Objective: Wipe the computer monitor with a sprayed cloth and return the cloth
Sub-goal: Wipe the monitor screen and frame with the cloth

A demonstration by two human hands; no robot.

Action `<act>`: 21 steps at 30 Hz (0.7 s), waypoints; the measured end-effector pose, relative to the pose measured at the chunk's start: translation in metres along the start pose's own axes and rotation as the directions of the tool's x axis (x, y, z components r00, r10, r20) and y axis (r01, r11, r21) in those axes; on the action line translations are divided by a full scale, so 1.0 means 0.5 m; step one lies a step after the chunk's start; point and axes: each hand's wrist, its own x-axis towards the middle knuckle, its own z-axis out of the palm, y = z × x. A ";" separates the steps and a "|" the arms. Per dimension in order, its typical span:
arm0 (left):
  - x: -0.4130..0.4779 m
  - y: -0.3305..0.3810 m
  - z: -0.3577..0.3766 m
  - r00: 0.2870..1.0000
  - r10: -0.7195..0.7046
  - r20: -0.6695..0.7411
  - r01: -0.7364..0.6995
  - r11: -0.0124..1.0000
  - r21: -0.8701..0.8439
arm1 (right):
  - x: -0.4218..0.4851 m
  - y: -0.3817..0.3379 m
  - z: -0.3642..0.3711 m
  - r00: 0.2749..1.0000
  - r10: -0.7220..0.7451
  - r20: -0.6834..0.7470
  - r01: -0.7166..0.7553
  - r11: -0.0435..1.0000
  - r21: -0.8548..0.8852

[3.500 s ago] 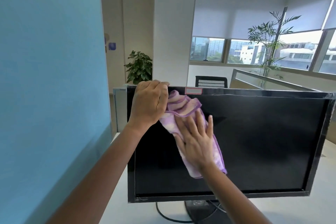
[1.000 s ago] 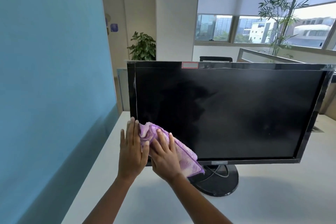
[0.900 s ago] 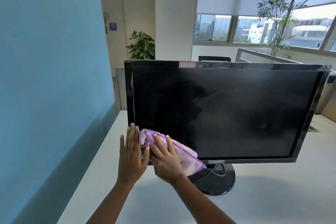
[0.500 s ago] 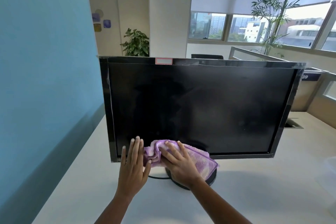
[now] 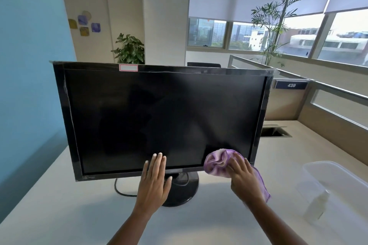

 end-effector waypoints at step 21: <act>0.061 0.264 -0.030 0.919 -0.120 0.376 0.378 0.543 -0.750 | -0.036 -0.034 -0.079 0.799 0.259 0.542 -0.577 0.076 0.814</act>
